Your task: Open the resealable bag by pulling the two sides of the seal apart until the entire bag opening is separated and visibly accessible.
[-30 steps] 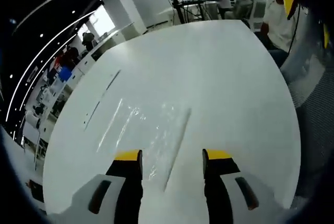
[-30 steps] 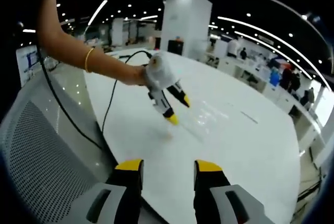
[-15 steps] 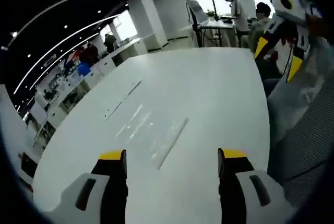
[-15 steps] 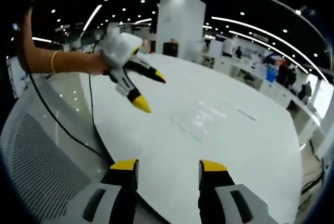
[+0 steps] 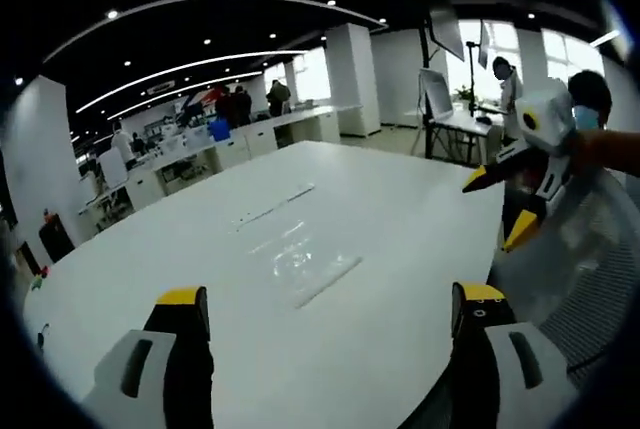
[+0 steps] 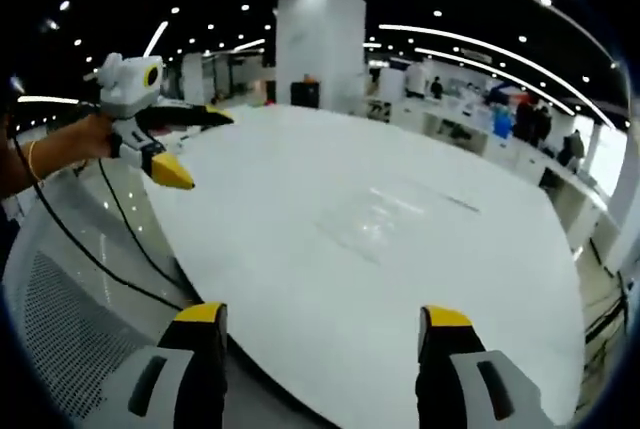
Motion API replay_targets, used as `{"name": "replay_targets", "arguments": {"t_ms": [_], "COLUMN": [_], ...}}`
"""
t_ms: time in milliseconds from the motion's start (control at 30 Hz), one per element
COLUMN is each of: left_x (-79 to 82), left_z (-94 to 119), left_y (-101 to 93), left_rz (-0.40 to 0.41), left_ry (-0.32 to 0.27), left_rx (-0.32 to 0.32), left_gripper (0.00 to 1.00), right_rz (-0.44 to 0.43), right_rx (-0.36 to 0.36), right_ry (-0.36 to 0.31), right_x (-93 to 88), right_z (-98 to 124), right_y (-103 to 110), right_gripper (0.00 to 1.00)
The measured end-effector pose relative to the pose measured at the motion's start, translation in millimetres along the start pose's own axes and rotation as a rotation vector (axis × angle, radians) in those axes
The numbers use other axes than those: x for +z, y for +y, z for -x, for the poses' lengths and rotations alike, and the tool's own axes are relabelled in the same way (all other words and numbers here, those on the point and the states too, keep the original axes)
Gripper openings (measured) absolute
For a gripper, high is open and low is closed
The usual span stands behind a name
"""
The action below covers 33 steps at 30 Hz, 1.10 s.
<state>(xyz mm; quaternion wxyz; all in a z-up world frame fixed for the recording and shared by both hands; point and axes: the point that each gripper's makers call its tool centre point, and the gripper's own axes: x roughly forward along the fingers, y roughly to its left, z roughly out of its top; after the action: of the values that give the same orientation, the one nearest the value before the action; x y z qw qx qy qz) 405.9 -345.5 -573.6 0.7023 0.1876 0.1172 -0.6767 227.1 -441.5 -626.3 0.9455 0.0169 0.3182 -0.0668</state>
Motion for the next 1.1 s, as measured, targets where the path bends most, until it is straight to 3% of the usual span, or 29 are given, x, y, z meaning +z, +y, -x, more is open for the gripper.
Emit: {"name": "replay_targets", "arguments": {"t_ms": [200,367,533,667,800,1100], "left_x": [0.7,-14.0,-1.8,-14.4,-11.8,-13.0], "left_z": [14,13,14,6,7,9], "left_y": [-2.5,-4.9,-3.1,2.7,1.6,3.3], "left_rz": [0.060,0.093,0.119,0.080,0.114,0.130], "left_ry": [-0.056,-0.031,-0.094,-0.023,-0.051,-0.049], "left_rx": [0.019,0.026,0.037,0.063,0.046,0.055], "left_gripper": [1.00,1.00,1.00,0.99,0.99,0.99], "right_rz": [-0.054,-0.075,-0.092,-0.092,-0.109,-0.131], "right_rx": [0.008,-0.001,-0.003,-0.015,-0.025,-0.032], "right_ry": [-0.057,-0.072,-0.060,-0.065,-0.068,-0.080], "right_x": [7.3,8.6,4.7,4.9,4.7,5.5], "right_z": [3,4,4,5,6,8], "right_y": [1,-2,-2,-5,-7,-8], "right_gripper": [0.85,0.85,0.84,0.84,0.84,0.82]}}
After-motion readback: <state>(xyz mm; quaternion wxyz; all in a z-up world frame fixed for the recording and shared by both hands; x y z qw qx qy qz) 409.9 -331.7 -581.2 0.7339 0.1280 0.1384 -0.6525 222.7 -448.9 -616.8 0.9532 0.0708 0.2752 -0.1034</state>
